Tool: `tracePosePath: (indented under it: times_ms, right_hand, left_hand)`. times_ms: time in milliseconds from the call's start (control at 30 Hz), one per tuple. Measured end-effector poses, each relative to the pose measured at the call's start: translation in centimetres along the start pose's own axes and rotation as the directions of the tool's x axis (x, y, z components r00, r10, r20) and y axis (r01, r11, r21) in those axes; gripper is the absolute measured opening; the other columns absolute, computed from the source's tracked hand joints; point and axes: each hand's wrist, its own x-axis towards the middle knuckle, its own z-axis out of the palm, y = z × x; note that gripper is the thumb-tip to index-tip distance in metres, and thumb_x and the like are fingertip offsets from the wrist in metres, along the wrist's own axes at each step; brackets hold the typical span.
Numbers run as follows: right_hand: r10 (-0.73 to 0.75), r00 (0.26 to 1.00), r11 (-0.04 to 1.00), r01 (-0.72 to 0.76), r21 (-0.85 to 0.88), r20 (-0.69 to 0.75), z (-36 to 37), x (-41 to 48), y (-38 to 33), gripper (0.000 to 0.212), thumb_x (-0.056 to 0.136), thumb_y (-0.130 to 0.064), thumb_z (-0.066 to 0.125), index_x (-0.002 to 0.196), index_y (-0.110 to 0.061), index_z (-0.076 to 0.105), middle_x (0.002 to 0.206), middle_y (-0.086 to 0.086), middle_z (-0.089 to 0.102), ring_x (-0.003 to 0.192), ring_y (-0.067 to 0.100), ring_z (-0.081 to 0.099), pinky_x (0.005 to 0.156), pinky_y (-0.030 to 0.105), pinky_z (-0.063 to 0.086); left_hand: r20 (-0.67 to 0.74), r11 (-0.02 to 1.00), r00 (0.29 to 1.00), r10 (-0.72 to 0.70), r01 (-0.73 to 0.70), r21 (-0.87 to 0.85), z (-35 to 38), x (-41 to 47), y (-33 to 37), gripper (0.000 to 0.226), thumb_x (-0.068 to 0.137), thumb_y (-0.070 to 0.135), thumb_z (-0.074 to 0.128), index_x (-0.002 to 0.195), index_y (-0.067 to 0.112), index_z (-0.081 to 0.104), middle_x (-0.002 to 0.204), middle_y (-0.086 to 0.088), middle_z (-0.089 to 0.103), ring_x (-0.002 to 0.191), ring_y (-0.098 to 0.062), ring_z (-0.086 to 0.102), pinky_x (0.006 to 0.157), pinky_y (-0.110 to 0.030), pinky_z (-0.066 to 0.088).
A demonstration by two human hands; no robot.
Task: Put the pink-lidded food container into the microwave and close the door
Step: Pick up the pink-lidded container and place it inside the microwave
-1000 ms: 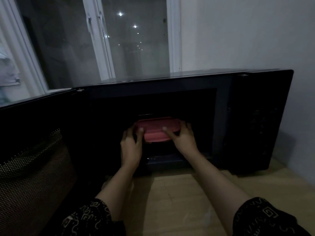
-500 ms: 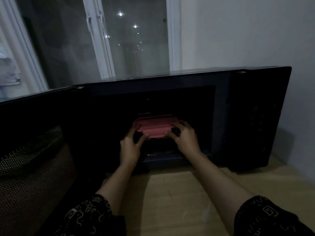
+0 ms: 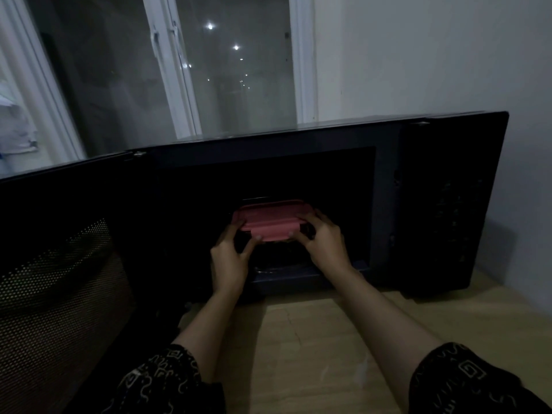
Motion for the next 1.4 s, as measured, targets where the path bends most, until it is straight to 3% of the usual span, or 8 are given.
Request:
tracePosePath:
  times_ms: [267, 400, 533, 767, 967, 1133, 1300, 1400]
  right_hand:
    - [0.026, 1.000, 0.998, -0.027, 0.058, 0.014, 0.01, 0.22, 0.18, 0.043, 0.084, -0.023, 0.067, 0.125, -0.015, 0.059, 0.146, 0.019, 0.041, 0.129, 0.031, 0.046, 0.093, 0.019, 0.033]
    - [0.042, 0.998, 0.991, -0.047, 0.129, 0.036, 0.31, 0.05, 0.59, 0.046, 0.084, -0.029, 0.067, 0.127, -0.019, 0.056, 0.140, 0.017, 0.049, 0.125, 0.031, 0.050, 0.100, 0.028, 0.041]
    - [0.084, 0.996, 0.985, -0.089, 0.150, 0.037, 0.31, 0.14, 0.58, 0.050, 0.085, -0.029, 0.066, 0.131, -0.018, 0.051, 0.135, 0.014, 0.054, 0.122, 0.028, 0.053, 0.093, 0.021, 0.038]
    - [0.098, 0.994, 0.986, -0.103, 0.134, 0.045, 0.15, 0.26, 0.47, 0.053, 0.089, -0.028, 0.061, 0.138, -0.019, 0.043, 0.143, 0.011, 0.047, 0.129, 0.028, 0.044, 0.096, 0.024, 0.038]
    - [0.104, 0.994, 0.985, -0.108, 0.134, 0.036, 0.48, 0.36, 0.54, 0.055, 0.088, -0.031, 0.061, 0.138, -0.020, 0.042, 0.142, 0.013, 0.048, 0.127, 0.030, 0.047, 0.099, 0.031, 0.041]
    - [0.097, 0.995, 0.985, -0.100, 0.138, 0.027, 0.53, 0.36, 0.58, 0.053, 0.089, -0.027, 0.060, 0.138, -0.018, 0.042, 0.141, 0.013, 0.049, 0.126, 0.030, 0.048, 0.096, 0.027, 0.040]
    - [0.092, 0.995, 0.988, -0.096, 0.122, 0.039, 0.67, 0.56, 0.54, 0.054, 0.089, -0.028, 0.060, 0.139, -0.018, 0.040, 0.140, 0.016, 0.049, 0.125, 0.033, 0.050, 0.100, 0.038, 0.044]
    - [0.095, 0.994, 0.987, -0.100, 0.123, 0.049, 0.65, 0.53, 0.49, 0.054, 0.090, -0.027, 0.059, 0.140, -0.018, 0.039, 0.141, 0.015, 0.048, 0.125, 0.032, 0.049, 0.101, 0.037, 0.042]
  left_hand:
    - [-0.008, 1.000, 1.000, -0.008, 0.008, -0.017, 0.32, 0.11, 0.03, 0.048, 0.085, 0.027, 0.065, 0.130, 0.017, 0.053, 0.133, -0.013, 0.057, 0.123, -0.026, 0.052, 0.091, -0.020, 0.035]
    - [0.014, 0.999, 0.999, -0.036, 0.036, -0.039, 0.19, 0.22, 0.01, 0.057, 0.086, 0.031, 0.064, 0.139, 0.021, 0.044, 0.143, -0.010, 0.047, 0.131, -0.025, 0.045, 0.100, -0.027, 0.037]
    - [0.038, 0.994, 0.997, -0.062, 0.065, -0.086, 0.04, 0.47, -0.03, 0.062, 0.086, 0.032, 0.064, 0.142, 0.023, 0.040, 0.147, -0.008, 0.043, 0.135, -0.023, 0.040, 0.105, -0.029, 0.035]
    - [0.027, 0.990, 0.996, -0.088, 0.091, -0.108, 0.06, 0.59, 0.37, 0.063, 0.083, 0.031, 0.067, 0.140, 0.020, 0.044, 0.145, -0.009, 0.046, 0.133, -0.022, 0.042, 0.105, -0.027, 0.035]
    - [0.035, 0.986, 0.993, -0.109, 0.113, -0.126, 0.23, 0.97, 0.28, 0.060, 0.084, 0.029, 0.067, 0.140, 0.020, 0.045, 0.144, -0.010, 0.047, 0.133, -0.021, 0.042, 0.095, -0.014, 0.029]
    - [0.039, 0.984, 0.993, -0.115, 0.120, -0.133, 0.32, 0.94, 0.36, 0.061, 0.085, 0.029, 0.066, 0.141, 0.021, 0.044, 0.146, -0.009, 0.044, 0.135, -0.022, 0.040, 0.104, -0.024, 0.032]
    - [0.033, 0.982, 0.993, -0.116, 0.120, -0.144, 0.41, 0.92, 0.41, 0.059, 0.085, 0.028, 0.067, 0.139, 0.019, 0.046, 0.143, -0.009, 0.049, 0.132, -0.020, 0.044, 0.094, -0.013, 0.029]
    - [0.037, 0.982, 0.992, -0.121, 0.125, -0.141, 0.41, 0.91, 0.32, 0.060, 0.085, 0.029, 0.067, 0.140, 0.020, 0.045, 0.143, -0.009, 0.049, 0.132, -0.021, 0.043, 0.095, -0.015, 0.029]
